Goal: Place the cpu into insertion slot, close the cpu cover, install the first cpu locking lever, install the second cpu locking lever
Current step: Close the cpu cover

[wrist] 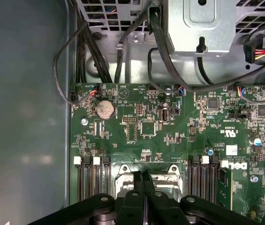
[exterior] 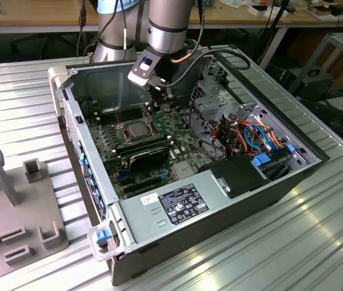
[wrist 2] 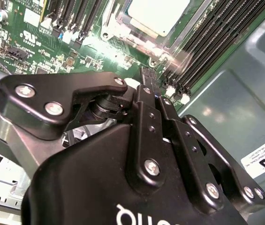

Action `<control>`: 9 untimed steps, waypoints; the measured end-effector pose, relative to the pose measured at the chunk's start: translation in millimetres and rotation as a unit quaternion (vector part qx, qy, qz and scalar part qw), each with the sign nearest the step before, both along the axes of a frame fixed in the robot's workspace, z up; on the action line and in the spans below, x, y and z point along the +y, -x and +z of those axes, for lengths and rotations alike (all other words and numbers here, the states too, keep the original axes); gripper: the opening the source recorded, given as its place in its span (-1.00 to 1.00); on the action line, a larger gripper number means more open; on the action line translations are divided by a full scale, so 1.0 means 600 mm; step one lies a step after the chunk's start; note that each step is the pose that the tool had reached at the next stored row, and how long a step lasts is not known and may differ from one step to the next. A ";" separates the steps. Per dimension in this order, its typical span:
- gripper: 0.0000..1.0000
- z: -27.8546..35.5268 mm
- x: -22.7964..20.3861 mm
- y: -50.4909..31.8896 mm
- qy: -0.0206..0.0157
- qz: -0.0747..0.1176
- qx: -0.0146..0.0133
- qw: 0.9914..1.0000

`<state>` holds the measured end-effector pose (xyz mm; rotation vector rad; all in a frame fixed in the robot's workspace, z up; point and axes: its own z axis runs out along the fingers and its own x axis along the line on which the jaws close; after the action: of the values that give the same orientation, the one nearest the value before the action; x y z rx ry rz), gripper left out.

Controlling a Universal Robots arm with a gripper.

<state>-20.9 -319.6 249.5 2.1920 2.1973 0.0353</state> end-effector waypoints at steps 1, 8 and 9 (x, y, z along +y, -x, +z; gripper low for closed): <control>-0.79 0.000 0.0000 0.001 0.000 0.000 0.000 1.000; -0.79 0.000 0.0002 0.012 0.000 0.000 0.000 1.000; -0.79 0.000 0.0002 0.014 0.000 0.000 0.000 1.000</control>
<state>-29.4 -319.5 249.2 2.1919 2.1975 0.0356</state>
